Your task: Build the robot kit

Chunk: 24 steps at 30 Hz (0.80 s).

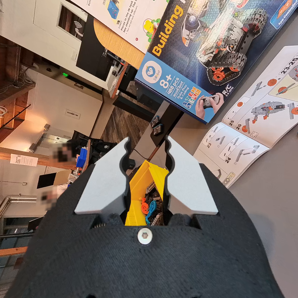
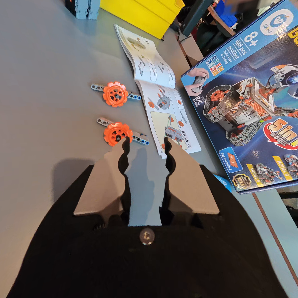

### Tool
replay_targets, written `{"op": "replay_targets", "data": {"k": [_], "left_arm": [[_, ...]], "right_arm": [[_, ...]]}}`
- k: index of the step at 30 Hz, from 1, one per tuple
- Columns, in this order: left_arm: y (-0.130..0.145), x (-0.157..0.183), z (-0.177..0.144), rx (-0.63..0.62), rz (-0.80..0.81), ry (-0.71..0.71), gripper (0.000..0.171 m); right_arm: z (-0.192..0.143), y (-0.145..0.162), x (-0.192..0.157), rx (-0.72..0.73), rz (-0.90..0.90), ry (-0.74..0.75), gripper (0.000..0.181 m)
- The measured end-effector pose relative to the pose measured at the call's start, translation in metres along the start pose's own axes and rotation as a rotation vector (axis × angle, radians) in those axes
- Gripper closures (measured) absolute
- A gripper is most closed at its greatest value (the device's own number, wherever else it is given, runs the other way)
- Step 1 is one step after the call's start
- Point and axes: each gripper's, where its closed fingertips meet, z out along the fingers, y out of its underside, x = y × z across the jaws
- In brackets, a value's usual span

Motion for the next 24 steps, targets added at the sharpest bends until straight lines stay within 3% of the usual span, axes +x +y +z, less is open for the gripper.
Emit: {"op": "replay_targets", "data": {"k": [8,24], "left_arm": [[0.002,0.001,0.001,-0.008,0.002,0.007,0.132],[0.002,0.005,0.002,-0.018,0.007,0.022,0.132]], "right_arm": [[0.001,-0.011,-0.028,0.062,0.052,-0.161,0.125],[0.020,-0.009,-0.038,0.051,0.156,-0.194,0.124]]}}
